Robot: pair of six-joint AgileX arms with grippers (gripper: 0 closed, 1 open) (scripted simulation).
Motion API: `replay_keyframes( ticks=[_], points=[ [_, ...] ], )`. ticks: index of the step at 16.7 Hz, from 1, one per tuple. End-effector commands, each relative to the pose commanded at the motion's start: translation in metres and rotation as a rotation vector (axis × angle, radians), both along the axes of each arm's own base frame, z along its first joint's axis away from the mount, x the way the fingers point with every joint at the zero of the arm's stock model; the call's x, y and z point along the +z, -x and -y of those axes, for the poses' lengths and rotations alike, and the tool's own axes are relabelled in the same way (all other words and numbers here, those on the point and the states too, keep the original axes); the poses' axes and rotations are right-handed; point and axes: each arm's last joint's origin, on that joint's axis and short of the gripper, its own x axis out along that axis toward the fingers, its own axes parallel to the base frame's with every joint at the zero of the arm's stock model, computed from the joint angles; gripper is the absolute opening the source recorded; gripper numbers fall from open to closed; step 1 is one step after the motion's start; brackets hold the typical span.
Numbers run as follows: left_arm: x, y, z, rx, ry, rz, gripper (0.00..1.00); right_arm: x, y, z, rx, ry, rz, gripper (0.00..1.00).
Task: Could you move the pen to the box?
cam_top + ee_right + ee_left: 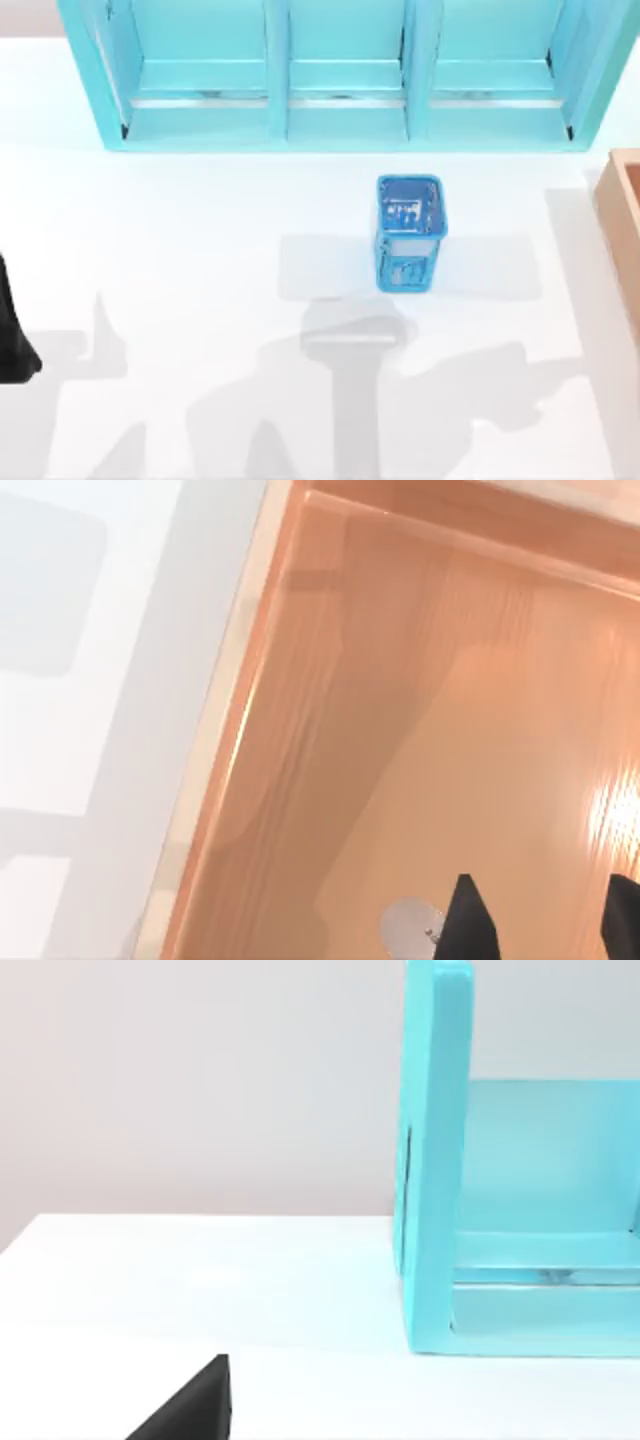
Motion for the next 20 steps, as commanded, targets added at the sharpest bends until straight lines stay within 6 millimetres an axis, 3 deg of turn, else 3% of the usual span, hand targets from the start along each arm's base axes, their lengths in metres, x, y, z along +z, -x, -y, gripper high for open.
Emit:
replay_keyframes(
  ticks=[2, 8, 13, 20],
  points=[
    [0.0, 0.0, 0.0, 0.0, 0.0, 0.0, 1.0, -0.008, -0.002, -0.001, 0.0, 0.002, 0.002, 0.0],
    [0.0, 0.0, 0.0, 0.0, 0.0, 0.0, 1.0, -0.058, -0.01, 0.0, -0.008, 0.002, 0.002, 0.0],
    [0.0, 0.0, 0.0, 0.0, 0.0, 0.0, 1.0, -0.061, -0.011, -0.001, -0.005, 0.003, 0.005, 0.0],
    [0.0, 0.0, 0.0, 0.0, 0.0, 0.0, 1.0, -0.061, -0.011, -0.001, -0.005, 0.003, 0.005, 0.53]
  ],
)
